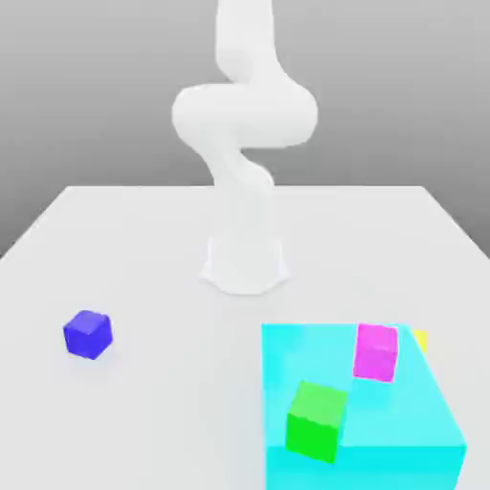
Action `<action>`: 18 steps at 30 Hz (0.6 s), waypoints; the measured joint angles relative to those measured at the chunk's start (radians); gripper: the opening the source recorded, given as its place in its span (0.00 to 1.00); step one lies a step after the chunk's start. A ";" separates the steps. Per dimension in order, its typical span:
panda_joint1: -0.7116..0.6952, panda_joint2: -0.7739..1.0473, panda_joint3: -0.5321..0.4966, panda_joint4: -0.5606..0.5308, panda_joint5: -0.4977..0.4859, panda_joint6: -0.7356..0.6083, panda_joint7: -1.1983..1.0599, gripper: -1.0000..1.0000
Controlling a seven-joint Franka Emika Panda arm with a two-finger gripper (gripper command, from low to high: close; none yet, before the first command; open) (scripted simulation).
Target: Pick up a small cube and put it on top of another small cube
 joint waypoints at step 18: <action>-0.455 0.400 -0.001 -0.307 -0.106 0.285 0.620 0.50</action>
